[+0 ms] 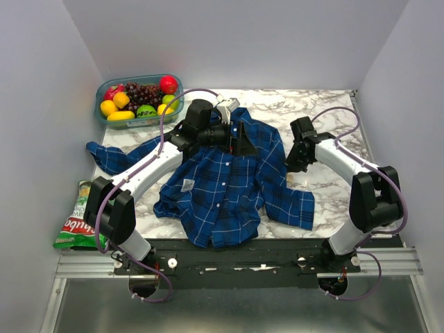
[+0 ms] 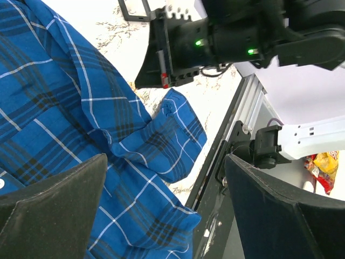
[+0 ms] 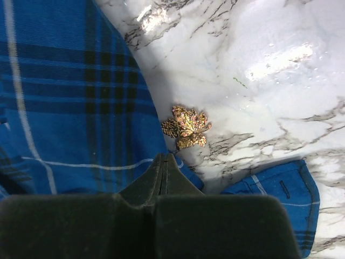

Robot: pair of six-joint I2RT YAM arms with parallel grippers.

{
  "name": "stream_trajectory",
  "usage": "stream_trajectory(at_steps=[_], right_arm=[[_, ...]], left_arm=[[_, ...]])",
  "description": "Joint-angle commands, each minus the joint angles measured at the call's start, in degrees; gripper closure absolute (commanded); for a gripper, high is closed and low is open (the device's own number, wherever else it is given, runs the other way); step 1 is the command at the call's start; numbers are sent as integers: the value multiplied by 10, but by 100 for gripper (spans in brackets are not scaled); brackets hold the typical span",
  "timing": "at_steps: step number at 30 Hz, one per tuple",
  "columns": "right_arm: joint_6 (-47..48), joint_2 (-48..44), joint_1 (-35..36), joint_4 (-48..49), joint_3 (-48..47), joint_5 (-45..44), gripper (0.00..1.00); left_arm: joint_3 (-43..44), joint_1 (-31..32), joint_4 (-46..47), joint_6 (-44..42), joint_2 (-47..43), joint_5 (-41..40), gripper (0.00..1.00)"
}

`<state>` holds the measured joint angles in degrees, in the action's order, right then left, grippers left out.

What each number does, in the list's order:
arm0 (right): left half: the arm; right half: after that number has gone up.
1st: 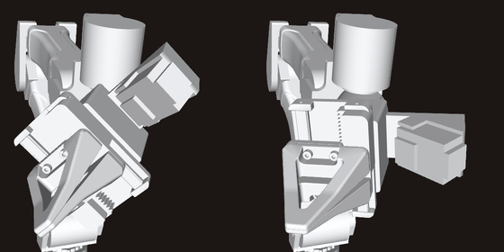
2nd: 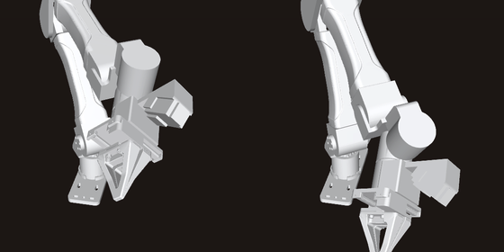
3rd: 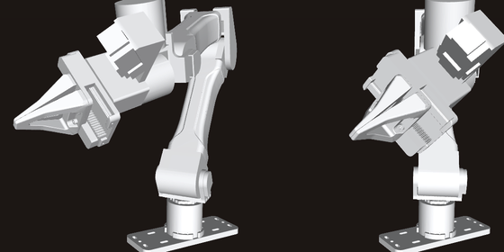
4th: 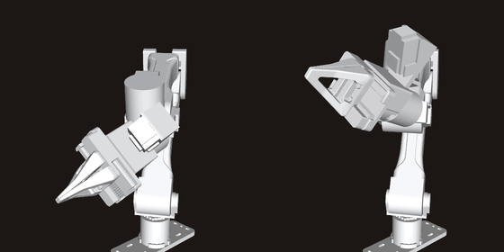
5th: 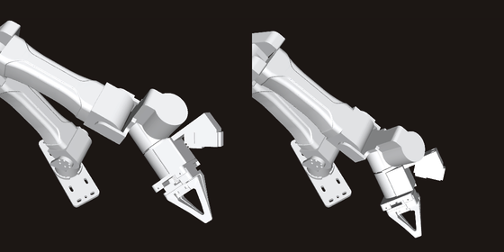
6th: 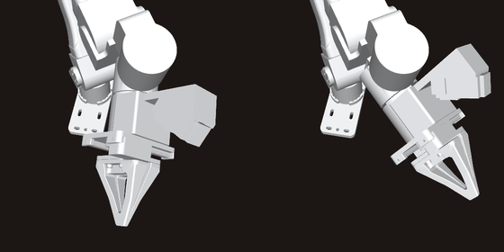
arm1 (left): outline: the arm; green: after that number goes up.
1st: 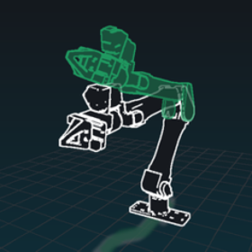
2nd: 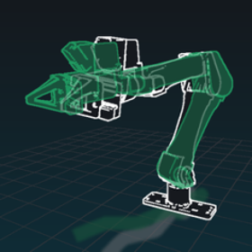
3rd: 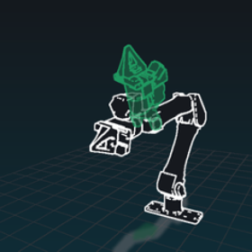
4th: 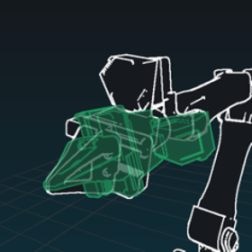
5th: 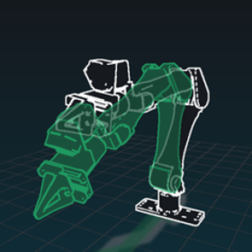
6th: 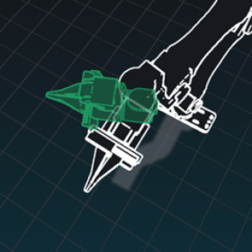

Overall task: Pin the brooch onto the clothing
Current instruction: Pick up the brooch from the center of the board.

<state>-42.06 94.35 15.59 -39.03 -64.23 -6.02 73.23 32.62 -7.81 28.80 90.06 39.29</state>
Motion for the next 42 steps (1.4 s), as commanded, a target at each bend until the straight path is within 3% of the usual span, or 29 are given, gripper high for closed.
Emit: stream_trajectory(at_steps=[1, 9, 16, 21, 27, 31, 34, 42], right_arm=[[-4, -2, -7, -10, -6, -23, 99], [-14, 7, 52, -23, 20, -34, 99], [-43, 22, 160, 40, 43, 56, 99], [-39, -20, 167, 67, 46, 86, 99], [-15, -120, 134, 18, 55, 26, 61], [6, -157, 65, 17, 102, 19, 33], [29, -148, 35, 11, 111, -5, 27], [43, -90, -6, 16, 86, -28, 26]], left_arm=[[-3, -3, 3, -4, -14, 7, 1], [-7, 2, 6, 3, 8, 1, 1], [-7, 13, 3, 0, 27, -1, 1], [-5, 17, -8, -11, 42, -10, 1], [-5, 53, -12, -37, 61, -35, 1], [-6, 71, -18, -49, 88, -73, 1], [33, 86, -64, -90, 128, -139, 1], [64, 93, -89, -88, 202, -182, 1]])
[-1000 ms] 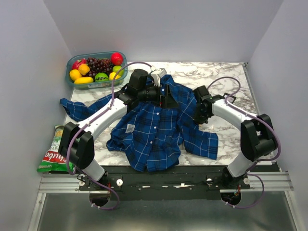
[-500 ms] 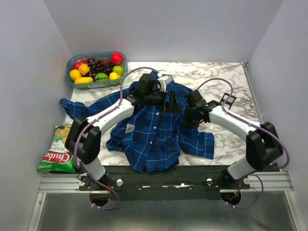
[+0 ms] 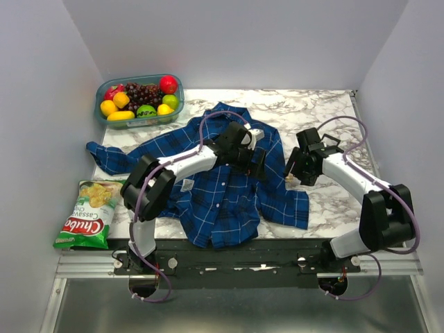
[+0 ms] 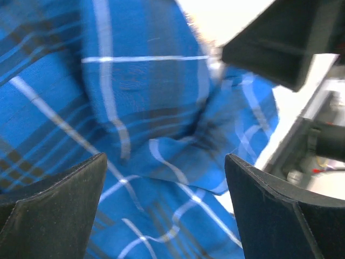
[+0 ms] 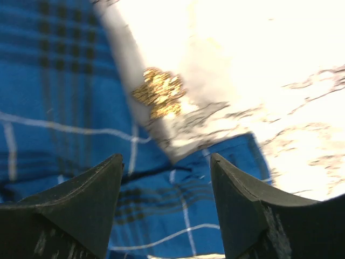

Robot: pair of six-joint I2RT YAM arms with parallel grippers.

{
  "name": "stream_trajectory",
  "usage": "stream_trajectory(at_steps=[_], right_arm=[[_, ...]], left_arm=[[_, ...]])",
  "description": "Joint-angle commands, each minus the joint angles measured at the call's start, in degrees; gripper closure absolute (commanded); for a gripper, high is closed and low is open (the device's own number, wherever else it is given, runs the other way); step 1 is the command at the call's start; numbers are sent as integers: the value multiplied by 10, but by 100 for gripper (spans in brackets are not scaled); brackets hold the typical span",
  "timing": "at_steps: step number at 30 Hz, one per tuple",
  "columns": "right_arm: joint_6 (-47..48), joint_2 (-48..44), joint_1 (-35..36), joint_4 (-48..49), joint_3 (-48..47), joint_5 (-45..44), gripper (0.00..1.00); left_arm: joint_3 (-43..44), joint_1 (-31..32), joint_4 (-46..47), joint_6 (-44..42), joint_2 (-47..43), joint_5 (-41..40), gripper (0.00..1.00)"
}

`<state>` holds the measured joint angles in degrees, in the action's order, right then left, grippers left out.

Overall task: Pin the brooch onto the clothing
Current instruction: Pick up the brooch from the center of the board.

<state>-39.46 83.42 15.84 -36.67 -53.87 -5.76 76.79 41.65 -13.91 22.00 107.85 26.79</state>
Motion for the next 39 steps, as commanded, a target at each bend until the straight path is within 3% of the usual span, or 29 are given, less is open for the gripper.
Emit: stream_trajectory(at_steps=[1, 7, 8, 10, 11, 13, 14, 16, 17, 20, 27, 39], right_arm=[[18, 25, -9, -7, -22, -29, 26], [4, 53, -8, -5, -24, -37, 26], [3, 54, -8, -5, -24, -36, 26], [3, 61, -5, 0, -21, -36, 26], [0, 65, -5, 0, -22, -39, 27], [0, 70, -5, -1, -23, -44, 27], [0, 73, -4, -1, -23, -44, 27], [0, 74, -3, 1, -23, -44, 27], [0, 72, -4, 1, -23, -45, 27], [2, 63, -3, 3, -22, -44, 27], [5, 95, 15, 9, -32, -41, 27], [-21, 161, 39, -29, -74, -97, 28]], left_arm=[[38, 2, -30, -20, 39, -60, 1], [40, -2, -4, 6, 96, -4, 1], [40, -5, -6, 8, 103, -2, 6], [41, -10, -9, 12, 113, -3, 21], [40, -14, -14, 16, 114, -8, 41], [35, -28, -16, 20, 119, -16, 54], [35, -33, -17, 24, 119, -18, 68], [31, -46, -23, 26, 122, -28, 79], [30, -50, -25, 25, 122, -30, 90], [32, -59, -45, 16, 122, -54, 100], [36, -65, -84, -26, 110, -117, 100], [35, -65, -88, -41, 83, -114, 100]])
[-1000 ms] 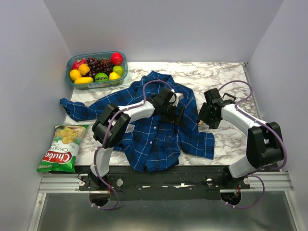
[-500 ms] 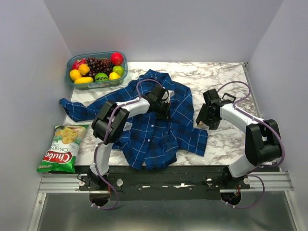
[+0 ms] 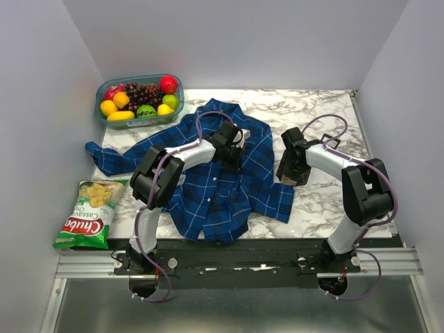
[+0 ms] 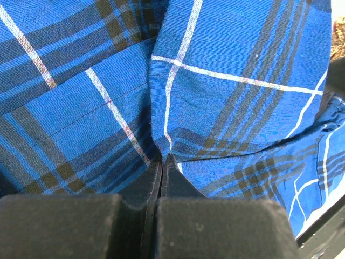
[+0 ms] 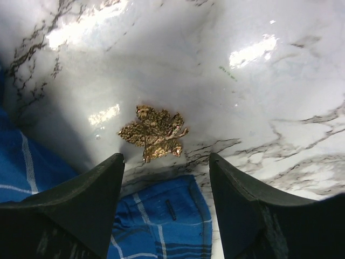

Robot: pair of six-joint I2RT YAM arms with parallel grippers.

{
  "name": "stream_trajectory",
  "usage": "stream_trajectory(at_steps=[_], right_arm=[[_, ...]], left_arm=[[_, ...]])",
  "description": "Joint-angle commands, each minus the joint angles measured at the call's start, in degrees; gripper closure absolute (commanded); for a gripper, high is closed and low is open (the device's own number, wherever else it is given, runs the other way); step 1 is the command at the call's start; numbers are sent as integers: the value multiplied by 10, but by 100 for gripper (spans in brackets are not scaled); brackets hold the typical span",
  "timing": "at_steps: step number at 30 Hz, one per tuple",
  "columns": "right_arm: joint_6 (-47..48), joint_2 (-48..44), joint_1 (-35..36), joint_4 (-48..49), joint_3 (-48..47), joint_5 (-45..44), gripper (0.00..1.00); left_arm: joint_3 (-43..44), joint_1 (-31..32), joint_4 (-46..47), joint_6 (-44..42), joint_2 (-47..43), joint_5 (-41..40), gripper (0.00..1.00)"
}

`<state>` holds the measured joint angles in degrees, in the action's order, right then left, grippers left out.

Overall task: Pin the brooch onto the clothing
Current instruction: Pick up the brooch from the center of the board.

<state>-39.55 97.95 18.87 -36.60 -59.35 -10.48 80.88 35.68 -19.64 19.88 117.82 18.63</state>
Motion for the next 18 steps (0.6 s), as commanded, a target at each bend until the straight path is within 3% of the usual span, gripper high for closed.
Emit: stream_trajectory(at_steps=[1, 10, 18], right_arm=[[-23, 20, 12, -37, -20, -56, 28], [-12, 44, 19, -30, -27, -58, 39], [-5, 50, 20, -36, -33, -50, 60]], left_arm=[[-5, -5, -30, -19, -21, -29, 100], [-9, -5, -25, -17, -38, -17, 100], [-9, -5, -23, -17, -43, -10, 100]])
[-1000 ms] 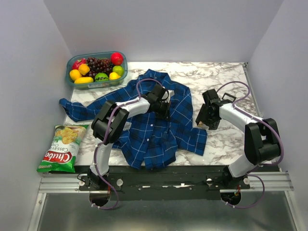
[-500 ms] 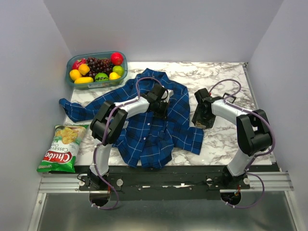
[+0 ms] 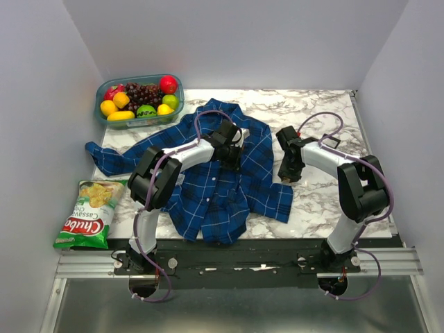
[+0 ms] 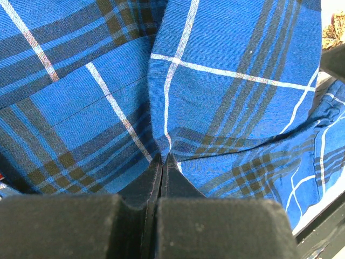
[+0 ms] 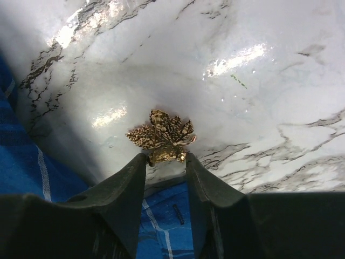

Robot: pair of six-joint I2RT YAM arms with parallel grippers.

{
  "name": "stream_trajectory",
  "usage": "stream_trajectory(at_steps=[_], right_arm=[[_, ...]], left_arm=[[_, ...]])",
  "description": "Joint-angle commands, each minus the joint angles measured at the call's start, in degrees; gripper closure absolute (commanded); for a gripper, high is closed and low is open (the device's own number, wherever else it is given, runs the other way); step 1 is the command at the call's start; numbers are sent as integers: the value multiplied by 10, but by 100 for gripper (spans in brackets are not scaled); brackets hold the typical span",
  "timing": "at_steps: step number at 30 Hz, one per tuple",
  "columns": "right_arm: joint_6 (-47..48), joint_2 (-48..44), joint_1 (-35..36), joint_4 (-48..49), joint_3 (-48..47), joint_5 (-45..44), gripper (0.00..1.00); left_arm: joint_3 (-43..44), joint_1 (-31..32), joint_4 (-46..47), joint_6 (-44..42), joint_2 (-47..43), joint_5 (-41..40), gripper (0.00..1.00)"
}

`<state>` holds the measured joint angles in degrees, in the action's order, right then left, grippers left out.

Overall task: Pin the brooch onto the clothing
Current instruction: Pick up the brooch from the center of the board.

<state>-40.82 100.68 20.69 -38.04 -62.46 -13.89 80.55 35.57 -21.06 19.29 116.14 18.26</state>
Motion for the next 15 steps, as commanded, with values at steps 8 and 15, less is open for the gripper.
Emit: stream_trajectory(at_steps=[8, 15], right_arm=[[14, 6, 1, -12, -9, 6, 88], [22, -27, 1, -32, -22, -3, 96]], left_arm=[[-8, -4, -6, -8, -30, 1, 100], [-9, -4, -2, -6, -33, 7, 100]])
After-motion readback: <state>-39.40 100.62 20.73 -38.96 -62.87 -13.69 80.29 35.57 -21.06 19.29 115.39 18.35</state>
